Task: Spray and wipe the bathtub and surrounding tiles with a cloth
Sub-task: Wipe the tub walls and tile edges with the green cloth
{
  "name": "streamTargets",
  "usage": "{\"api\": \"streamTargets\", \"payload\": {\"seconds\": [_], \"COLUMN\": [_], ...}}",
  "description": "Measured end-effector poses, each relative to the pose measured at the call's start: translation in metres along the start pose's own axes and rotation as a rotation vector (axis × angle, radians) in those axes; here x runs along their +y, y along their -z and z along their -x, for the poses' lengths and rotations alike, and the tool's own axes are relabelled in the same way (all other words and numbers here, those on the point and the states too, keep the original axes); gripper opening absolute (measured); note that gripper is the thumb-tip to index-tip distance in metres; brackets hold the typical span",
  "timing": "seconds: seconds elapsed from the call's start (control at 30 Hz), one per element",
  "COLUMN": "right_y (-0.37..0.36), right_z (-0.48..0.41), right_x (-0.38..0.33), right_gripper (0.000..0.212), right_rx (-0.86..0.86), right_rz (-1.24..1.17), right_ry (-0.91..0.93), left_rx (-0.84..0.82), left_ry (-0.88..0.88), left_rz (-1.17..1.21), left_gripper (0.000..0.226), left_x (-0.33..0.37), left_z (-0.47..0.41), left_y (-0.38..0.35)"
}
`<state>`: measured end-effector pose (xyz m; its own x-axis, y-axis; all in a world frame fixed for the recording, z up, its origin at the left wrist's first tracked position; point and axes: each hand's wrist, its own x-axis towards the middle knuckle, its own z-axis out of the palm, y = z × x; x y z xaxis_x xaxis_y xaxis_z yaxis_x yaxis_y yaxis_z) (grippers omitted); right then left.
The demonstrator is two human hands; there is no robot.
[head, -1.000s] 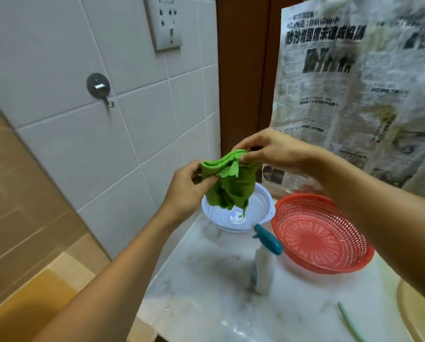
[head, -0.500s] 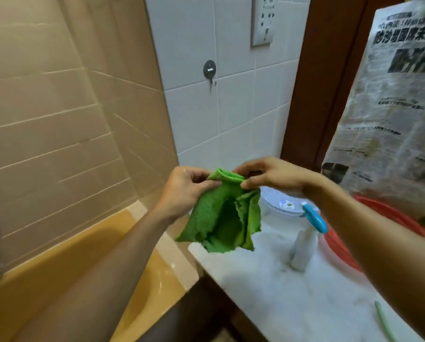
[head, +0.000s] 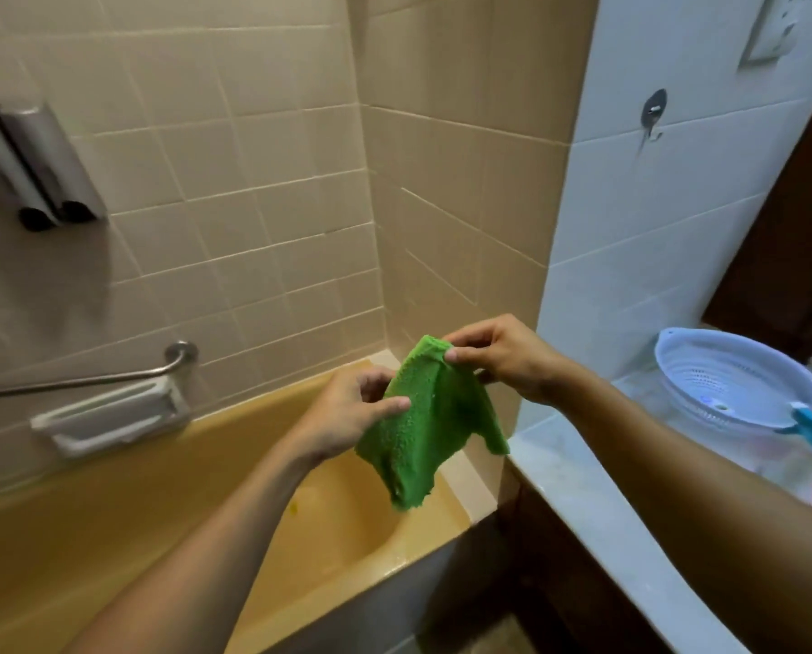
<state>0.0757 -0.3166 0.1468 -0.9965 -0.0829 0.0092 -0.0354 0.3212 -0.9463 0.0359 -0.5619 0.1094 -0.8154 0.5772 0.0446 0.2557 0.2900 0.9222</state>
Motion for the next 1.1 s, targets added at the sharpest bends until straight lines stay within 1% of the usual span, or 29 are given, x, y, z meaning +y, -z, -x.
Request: {"api": "streamTargets", "payload": {"seconds": [0.07, 0.13, 0.23, 0.33, 0.47, 0.6, 0.67, 0.73, 0.8, 0.83, 0.93, 1.1], "right_y": [-0.018, -0.033, -0.049, -0.065, -0.084, -0.101, -0.112, -0.123, -0.133, -0.138, -0.157, -0.198], "right_z": [-0.009, -0.017, -0.024, -0.028, -0.042, -0.072, -0.091, -0.113, -0.135, -0.149, -0.187, -0.221], "right_x": [-0.006, -0.008, -0.001, 0.018, 0.046, 0.078, 0.099, 0.127, 0.157, 0.172, 0.213, 0.294], "right_gripper": [0.019, 0.020, 0.019, 0.019, 0.020, 0.030, 0.033, 0.026, 0.018, 0.018, 0.016, 0.016], "right_rx": [-0.028, -0.043, -0.022, -0.002, 0.030, -0.014, -0.049, -0.083, -0.122, -0.135, -0.193, -0.399], "right_rz": [-0.025, -0.060, -0.084, -0.093, -0.129, -0.181, -0.103, 0.036, 0.134, 0.171, 0.281, 0.458], "right_ry": [-0.007, -0.013, -0.057, -0.107, -0.190, -0.235, -0.245, -0.255, -0.268, -0.268, -0.242, -0.165], "left_rx": [-0.015, 0.010, 0.117, 0.190, 0.214, 0.201, 0.187, 0.181, 0.170, 0.172, 0.160, 0.089], "left_ry": [0.019, 0.027, 0.024, -0.019, -0.038, 0.040, 0.071, 0.105, 0.161, 0.190, 0.259, 0.374], "left_rz": [-0.033, -0.043, -0.060, -0.153, -0.252, -0.277, -0.293, -0.326, -0.370, -0.393, -0.468, -0.505], "left_gripper": [0.013, 0.011, 0.008, 0.004, 0.007, 0.012, 0.018, 0.020, 0.013, 0.011, 0.013, 0.015], "left_x": [-0.028, -0.053, -0.076, -0.090, -0.113, -0.143, -0.155, -0.170, -0.188, -0.201, -0.247, -0.343], "left_z": [0.015, 0.023, 0.029, 0.028, 0.020, 0.004, -0.005, -0.016, -0.026, -0.032, -0.041, -0.033], "left_y": [0.022, 0.040, 0.063, 0.077, 0.085, 0.084, 0.080, 0.075, 0.074, 0.075, 0.077, 0.051]}}
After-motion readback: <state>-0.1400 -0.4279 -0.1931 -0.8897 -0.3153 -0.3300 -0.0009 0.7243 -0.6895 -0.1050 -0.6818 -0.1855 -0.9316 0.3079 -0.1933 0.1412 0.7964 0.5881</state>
